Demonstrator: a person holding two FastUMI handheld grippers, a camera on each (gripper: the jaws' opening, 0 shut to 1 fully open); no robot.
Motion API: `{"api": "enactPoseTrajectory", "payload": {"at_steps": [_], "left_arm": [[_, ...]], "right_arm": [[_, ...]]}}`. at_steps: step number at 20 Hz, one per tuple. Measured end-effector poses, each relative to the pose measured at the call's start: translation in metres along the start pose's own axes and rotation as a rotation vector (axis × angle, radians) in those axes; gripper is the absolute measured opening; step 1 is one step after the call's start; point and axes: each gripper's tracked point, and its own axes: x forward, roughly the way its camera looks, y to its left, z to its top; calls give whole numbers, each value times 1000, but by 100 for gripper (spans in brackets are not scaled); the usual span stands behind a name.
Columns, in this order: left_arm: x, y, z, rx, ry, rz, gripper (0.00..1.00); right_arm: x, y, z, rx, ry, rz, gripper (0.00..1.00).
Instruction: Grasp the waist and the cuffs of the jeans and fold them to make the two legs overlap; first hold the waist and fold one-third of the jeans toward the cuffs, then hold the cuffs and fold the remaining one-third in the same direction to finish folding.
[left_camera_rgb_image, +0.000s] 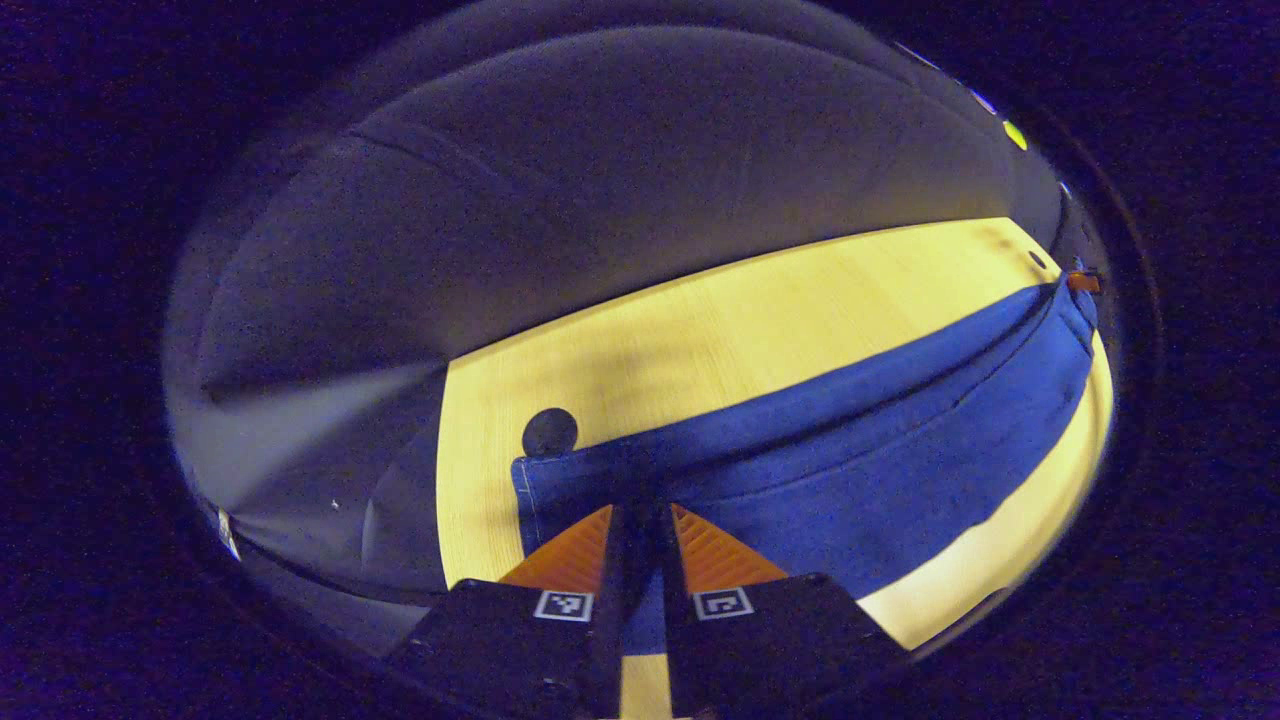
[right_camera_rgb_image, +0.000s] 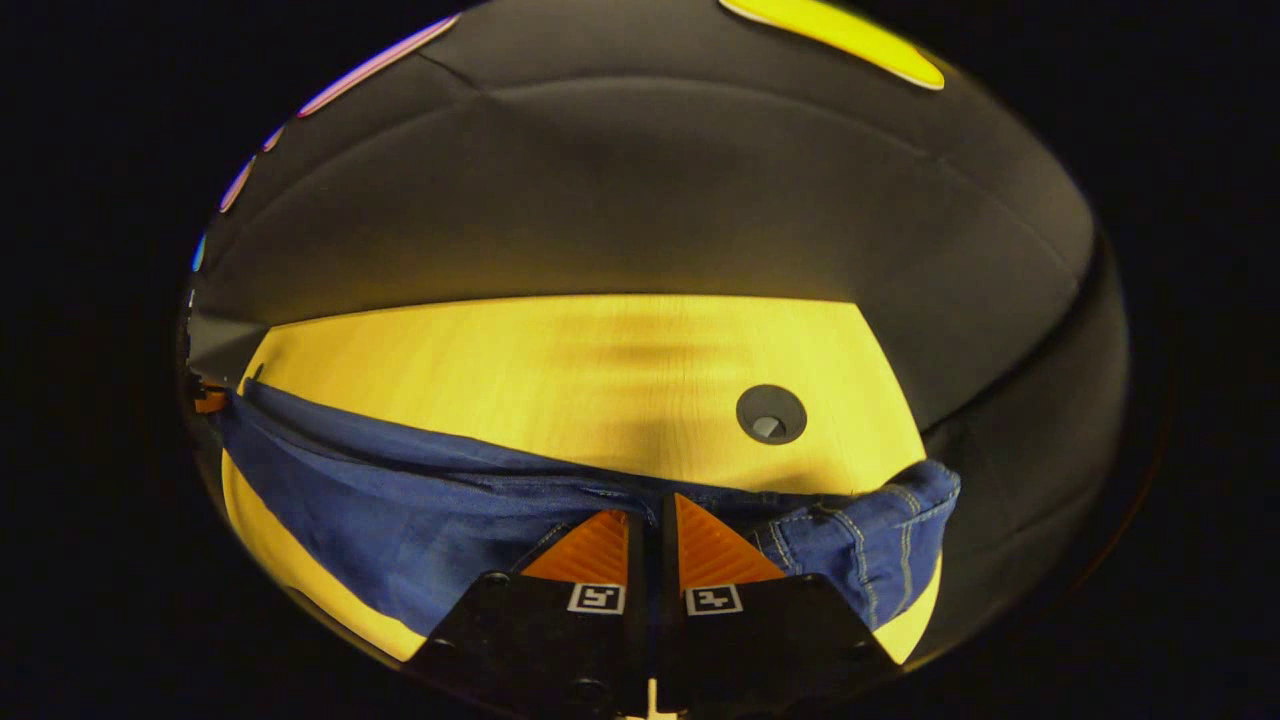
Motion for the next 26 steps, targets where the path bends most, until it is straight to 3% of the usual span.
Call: {"api": "enactPoseTrajectory", "payload": {"at_steps": [2, 3, 4, 6, 7, 9, 11, 15, 18, 24, 26], "left_arm": [[6, -16, 5, -78, -59, -50, 74], [4, -19, 12, -96, -101, -53, 87], [-4, -20, 22, -106, -149, -56, 100], [-28, -18, 44, -139, -245, -78, 98], [-40, -16, 46, -161, -282, -94, 98], [-59, -13, 42, -191, -352, -153, 98], [-72, -6, 39, -197, -409, -194, 99], [-77, -8, 35, -218, -442, -272, 99], [-79, -1, 45, -200, -448, -307, 98], [-80, -4, 44, -153, -415, -318, 98], [-77, -6, 41, -129, -402, -312, 98]], "right_arm": [[5, 3, 2, 74, 4, 13, 16], [2, 12, 10, 135, -12, 55, 22], [-7, 24, 21, 204, -39, 124, 45], [-33, 38, 45, 307, -94, 208, 93], [-33, 28, 50, 329, -130, 237, 98], [-59, 8, 58, 360, -172, 238, 99], [-80, -23, 48, 441, -183, 180, 99], [-97, -84, -2, 748, -98, 145, 99], [-85, -100, -35, 975, -70, 112, 98], [-85, -113, -48, 1155, -112, 102, 97], [-86, -116, -59, 1115, -106, 78, 99]]}}
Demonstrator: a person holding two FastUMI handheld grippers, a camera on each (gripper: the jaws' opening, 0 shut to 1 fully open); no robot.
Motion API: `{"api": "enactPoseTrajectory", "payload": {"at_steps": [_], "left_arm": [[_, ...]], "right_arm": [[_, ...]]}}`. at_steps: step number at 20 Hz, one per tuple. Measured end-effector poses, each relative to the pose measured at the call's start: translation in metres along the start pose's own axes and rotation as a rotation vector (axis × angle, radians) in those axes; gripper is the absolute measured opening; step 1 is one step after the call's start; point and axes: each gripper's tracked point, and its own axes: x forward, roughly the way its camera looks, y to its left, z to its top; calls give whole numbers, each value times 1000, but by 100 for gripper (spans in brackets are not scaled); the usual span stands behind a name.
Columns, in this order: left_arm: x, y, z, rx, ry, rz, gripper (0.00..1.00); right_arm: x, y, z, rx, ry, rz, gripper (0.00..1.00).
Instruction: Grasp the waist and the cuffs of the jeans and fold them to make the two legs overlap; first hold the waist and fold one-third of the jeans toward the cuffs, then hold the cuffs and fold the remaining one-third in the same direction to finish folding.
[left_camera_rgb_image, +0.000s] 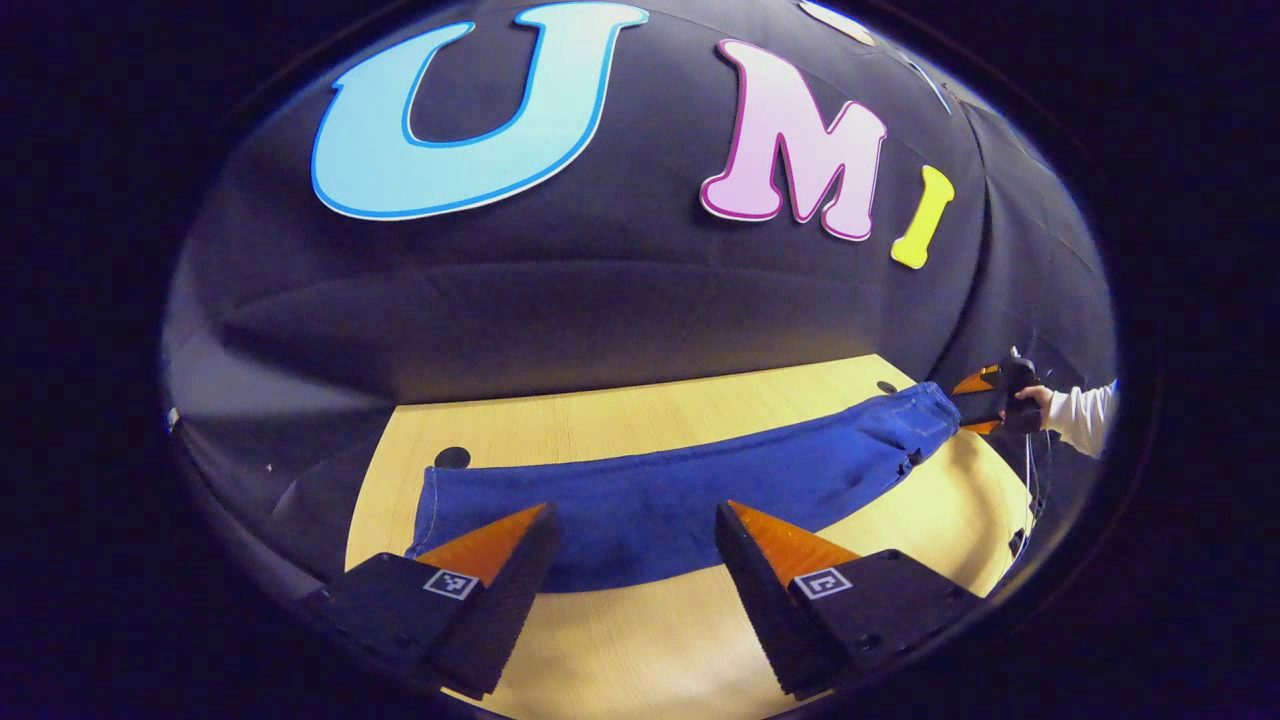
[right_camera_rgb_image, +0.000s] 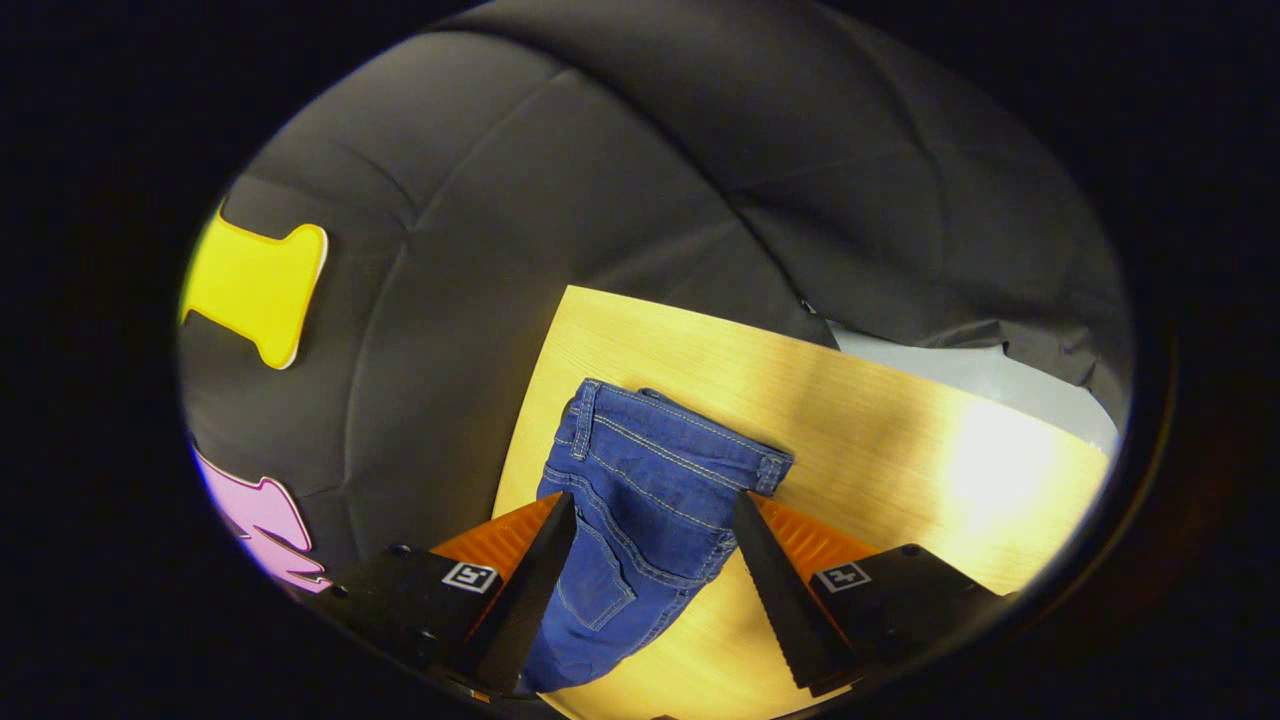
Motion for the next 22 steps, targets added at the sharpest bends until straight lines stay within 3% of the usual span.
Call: {"api": "enactPoseTrajectory", "payload": {"at_steps": [4, 7, 11, 12, 15, 16, 17, 18, 22], "left_arm": [[1, -2, -1, -30, 2, 6, 98], [3, -2, -3, -40, -1, -3, 98], [11, -7, -8, -30, 11, -5, 98], [12, -7, -9, -35, 17, -2, 99], [13, -8, -11, -53, 23, 23, 98], [12, -8, -10, -50, 22, 24, 98], [10, -10, -8, -42, 14, 21, 98], [5, -10, -7, -34, 4, 19, 99], [-27, -5, -13, -55, -21, 4, 98]], "right_arm": [[1, -19, -2, 3, 13, -32, 98], [17, -14, -12, 30, 23, -10, 98], [33, 2, -12, 97, -69, 51, 96], [38, -11, -15, 81, -72, 0, 87], [48, -3, -13, 42, -113, 8, 22], [43, 6, -10, 11, -132, 24, 28], [38, 10, -10, -20, -160, 25, 27], [30, 20, -9, -39, -167, 46, 18], [-19, 84, -13, -152, -248, 127, 18]]}}
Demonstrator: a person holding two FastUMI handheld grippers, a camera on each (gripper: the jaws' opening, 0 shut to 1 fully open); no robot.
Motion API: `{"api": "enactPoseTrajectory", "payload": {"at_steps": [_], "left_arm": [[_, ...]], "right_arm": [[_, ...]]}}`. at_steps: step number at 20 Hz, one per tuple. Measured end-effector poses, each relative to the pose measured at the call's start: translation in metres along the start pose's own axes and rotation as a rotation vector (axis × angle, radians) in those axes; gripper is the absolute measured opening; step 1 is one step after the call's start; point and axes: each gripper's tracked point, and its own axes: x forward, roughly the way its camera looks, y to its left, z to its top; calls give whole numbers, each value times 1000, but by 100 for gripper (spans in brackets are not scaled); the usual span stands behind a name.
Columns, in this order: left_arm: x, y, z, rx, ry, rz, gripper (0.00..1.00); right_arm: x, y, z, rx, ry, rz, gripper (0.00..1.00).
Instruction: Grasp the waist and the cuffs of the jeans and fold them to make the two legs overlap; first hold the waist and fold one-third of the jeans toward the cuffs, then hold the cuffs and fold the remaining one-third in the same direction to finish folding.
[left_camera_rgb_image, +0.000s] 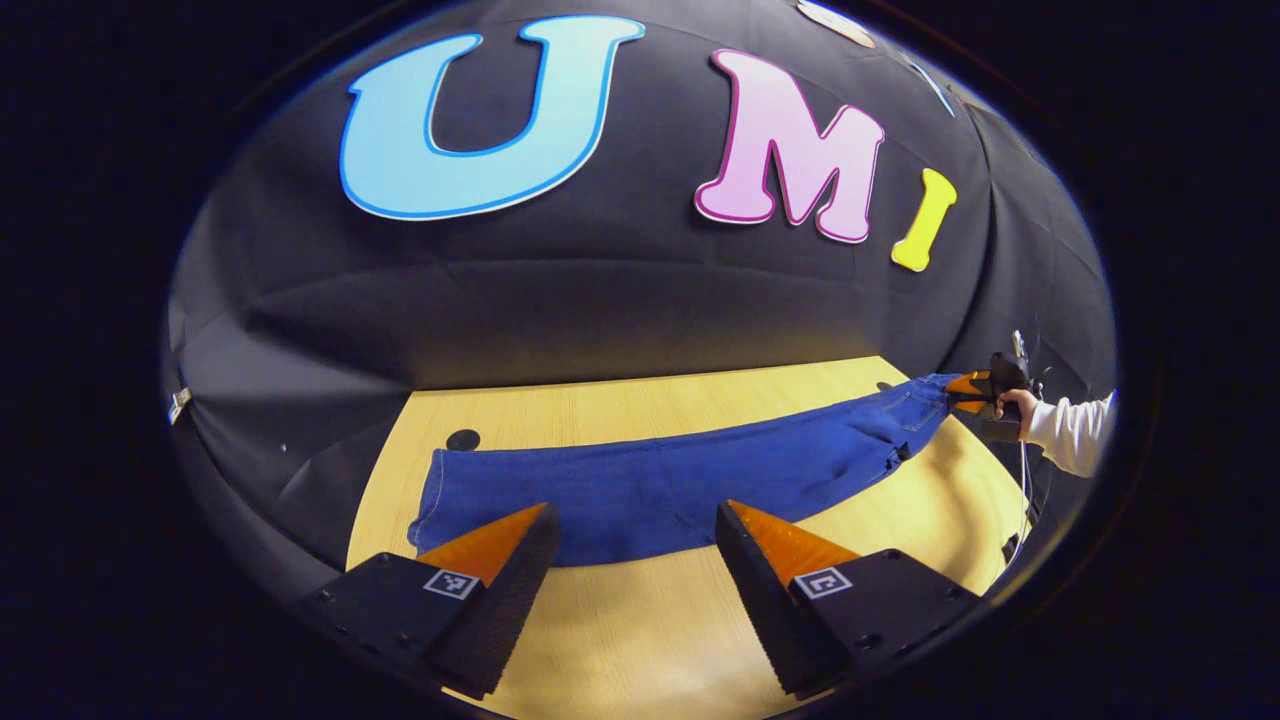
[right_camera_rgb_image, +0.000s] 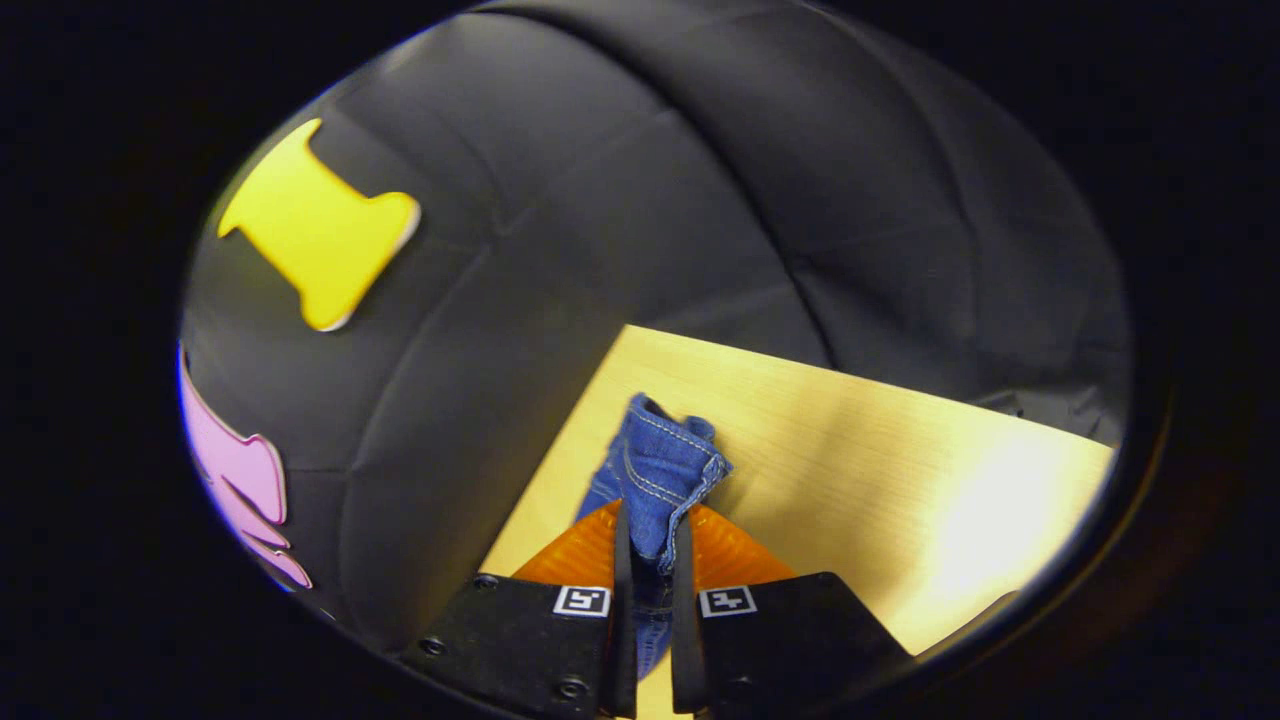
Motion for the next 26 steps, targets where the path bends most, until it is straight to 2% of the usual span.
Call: {"api": "enactPoseTrajectory", "payload": {"at_steps": [4, 6, 8, 10, 12, 14, 16, 19, 20, 22, 23, 25, 26], "left_arm": [[-43, 24, -19, -5, 3, 12, 99], [-63, 35, -23, -1, -7, 27, 98], [-83, 49, -30, -13, -13, 50, 98], [-97, 61, -40, -63, -16, 81, 95], [-109, 67, -47, -131, -31, 95, 98], [-118, 70, -60, -189, -30, 104, 97], [-126, 76, -77, -242, -14, 123, 97], [-131, 79, -93, -350, 8, 139, 97], [-131, 79, -95, -380, 10, 142, 97], [-132, 79, -101, -410, 25, 146, 97], [-131, 78, -103, -412, 34, 145, 97], [-127, 76, -103, -407, 48, 134, 97], [-122, 74, -100, -405, 53, 120, 97]], "right_arm": [[-47, 103, -16, -227, -47, 150, 17], [-67, 159, -37, -343, -58, 208, 17], [-78, 209, -69, -460, -70, 278, 17], [-95, 243, -107, -575, -53, 355, 17], [-106, 261, -151, -671, 3, 412, 17], [-105, 266, -204, -759, 90, 459, 17], [-102, 251, -268, -857, 191, 469, 17], [-91, 195, -343, -960, 369, 409, 17], [-94, 181, -355, -990, 407, 401, 17], [-91, 176, -365, -1045, 405, 406, 17], [-90, 171, -368, -1029, 422, 419, 19], [-105, 174, -378, -933, 534, 463, 50], [-111, 177, -374, -910, 547, 475, 64]]}}
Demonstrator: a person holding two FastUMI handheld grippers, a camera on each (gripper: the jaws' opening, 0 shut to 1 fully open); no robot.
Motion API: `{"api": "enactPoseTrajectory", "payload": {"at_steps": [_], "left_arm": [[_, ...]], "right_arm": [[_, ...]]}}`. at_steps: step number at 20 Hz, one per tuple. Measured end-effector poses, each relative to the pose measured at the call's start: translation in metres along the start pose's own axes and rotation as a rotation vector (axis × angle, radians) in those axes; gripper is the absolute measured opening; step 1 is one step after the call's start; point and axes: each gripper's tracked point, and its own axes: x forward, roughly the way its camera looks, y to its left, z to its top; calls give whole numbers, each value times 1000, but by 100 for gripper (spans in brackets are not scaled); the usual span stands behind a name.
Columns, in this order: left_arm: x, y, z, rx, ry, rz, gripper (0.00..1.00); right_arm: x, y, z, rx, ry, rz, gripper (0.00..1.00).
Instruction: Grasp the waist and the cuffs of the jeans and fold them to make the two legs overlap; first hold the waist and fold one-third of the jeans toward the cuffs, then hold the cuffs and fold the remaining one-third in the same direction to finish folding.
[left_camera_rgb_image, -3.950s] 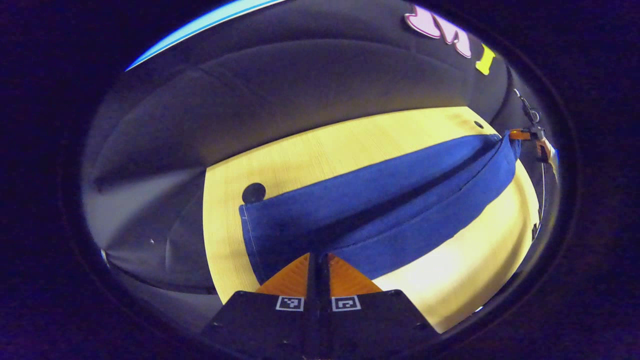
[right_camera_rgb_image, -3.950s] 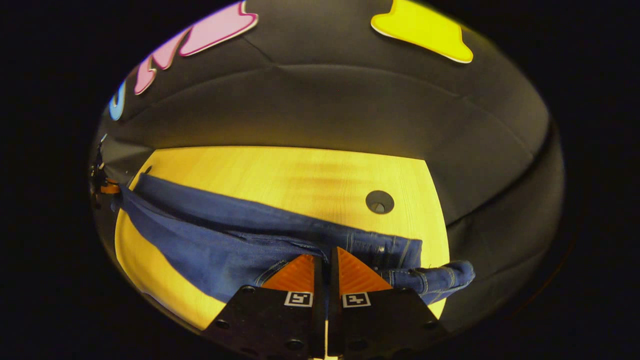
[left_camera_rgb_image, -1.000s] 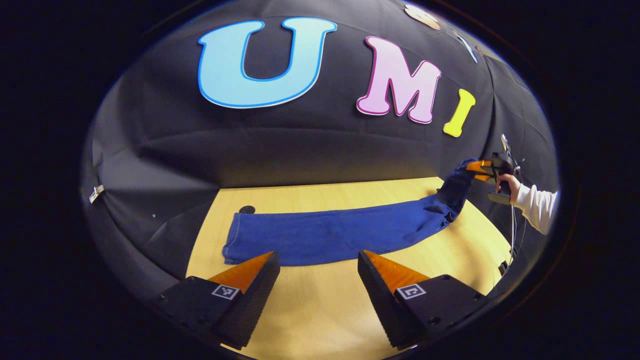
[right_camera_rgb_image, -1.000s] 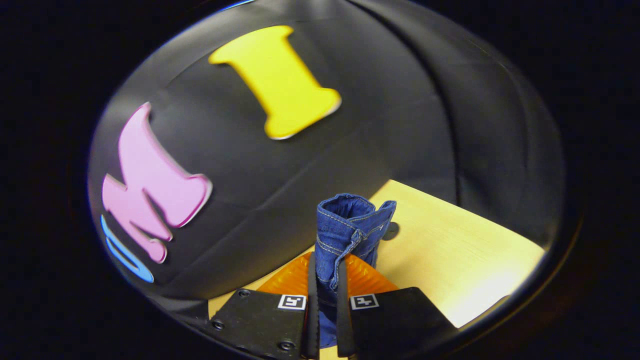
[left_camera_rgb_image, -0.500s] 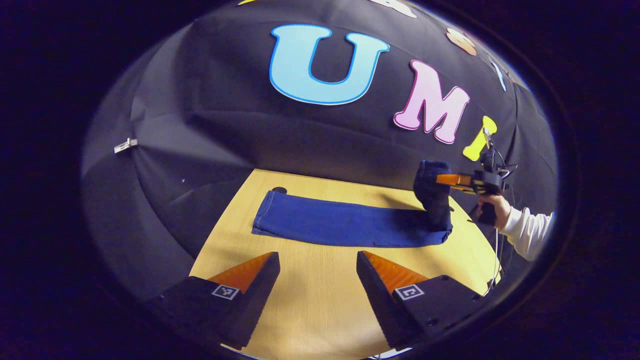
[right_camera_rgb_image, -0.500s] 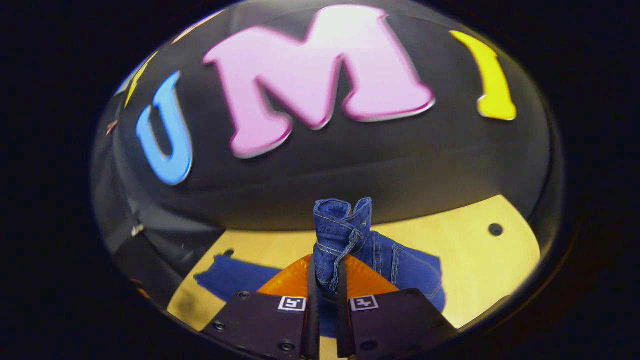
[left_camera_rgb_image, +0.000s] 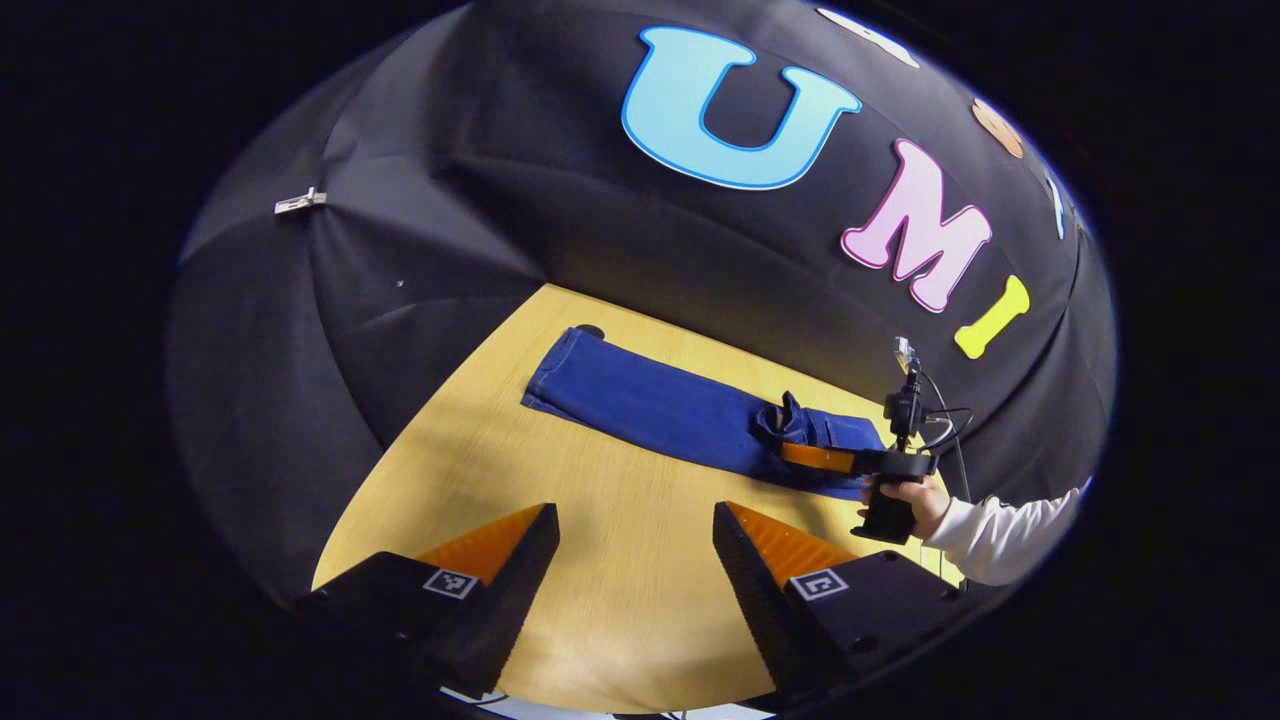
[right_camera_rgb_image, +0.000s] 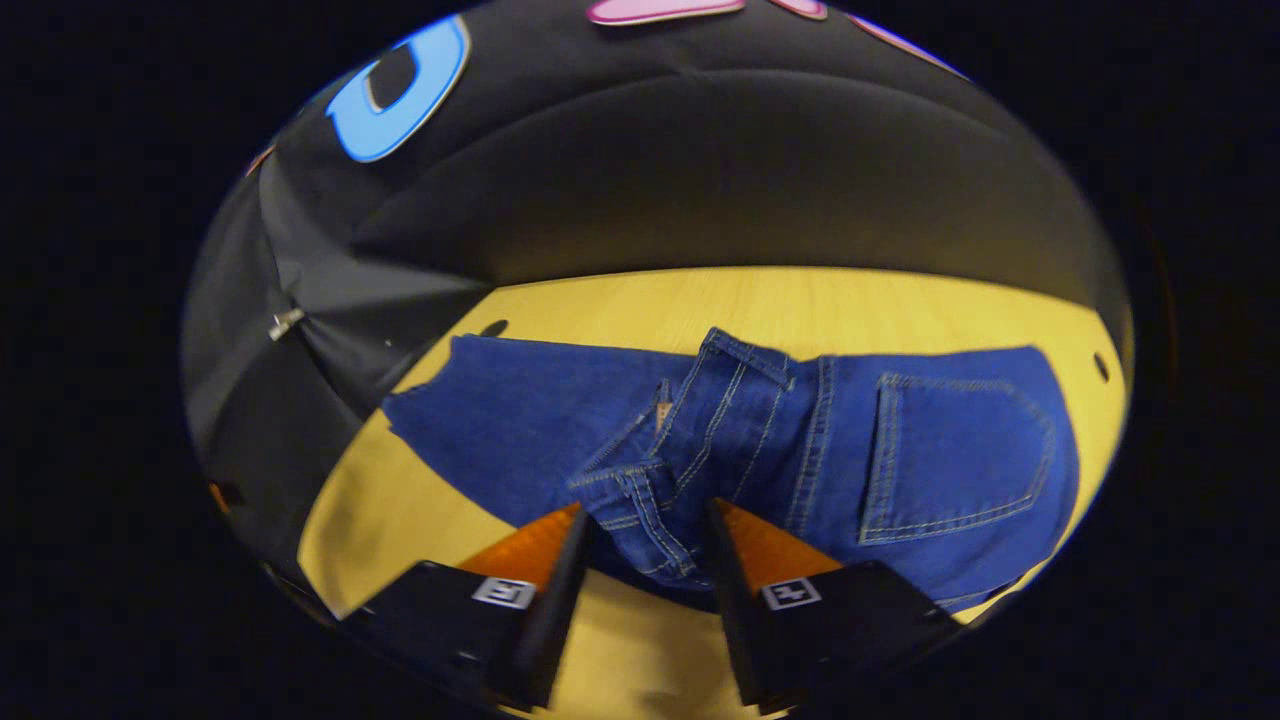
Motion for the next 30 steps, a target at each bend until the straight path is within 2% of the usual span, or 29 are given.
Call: {"api": "enactPoseTrajectory", "payload": {"at_steps": [1, 2, 3, 4, 6, 8, 10, 12, 13, 14, 16, 20, 21, 22, 24, 26, 27, 30], "left_arm": [[5, -4, -1, 7, 12, -15, 97], [13, -7, 0, 19, 30, -25, 97], [22, -6, 1, 35, 51, -28, 97], [32, -2, 4, 49, 76, -20, 97], [55, 9, 17, 53, 110, -2, 97], [81, 29, 33, -9, 146, 35, 97], [106, 46, 55, -80, 166, 95, 97], [132, 53, 75, -150, 196, 94, 97], [147, 60, 83, -172, 210, 117, 97], [161, 75, 91, -177, 224, 164, 97], [182, 95, 94, -182, 291, 209, 97], [231, 122, 86, -128, 374, 260, 97], [240, 127, 77, -111, 400, 278, 92], [247, 130, 70, -103, 432, 286, 97], [256, 130, 58, -110, 473, 287, 93], [261, 139, 50, -86, 504, 323, 100], [268, 143, 50, -57, 502, 338, 97], [268, 139, 49, 53, 566, 353, 99]], "right_arm": [[-7, 1, 6, 7, -3, 15, 78], [-18, 4, 12, 3, -4, 38, 77], [-36, 6, 19, -7, -22, 61, 68], [-56, 12, 30, -21, -62, 98, 82], [-95, 20, 47, -50, -117, 142, 82], [-137, 16, 52, -42, -139, 172, 82], [-161, -4, 43, -5, -122, 159, 82], [-178, -25, 37, 39, -126, 140, 82], [-183, -42, 31, 53, -131, 119, 82], [-184, -59, 23, 70, -123, 86, 82], [-189, -88, 4, 134, -78, 38, 82], [-207, -132, -6, 149, -48, -22, 82], [-209, -135, -7, 148, -44, -29, 82], [-211, -138, -8, 151, -36, -34, 82], [-216, -147, -8, 149, -33, -50, 82], [-213, -162, -7, 116, -46, -85, 82], [-212, -165, -13, 113, -32, -91, 82], [-207, -168, -20, 98, -1, -83, 82]]}}
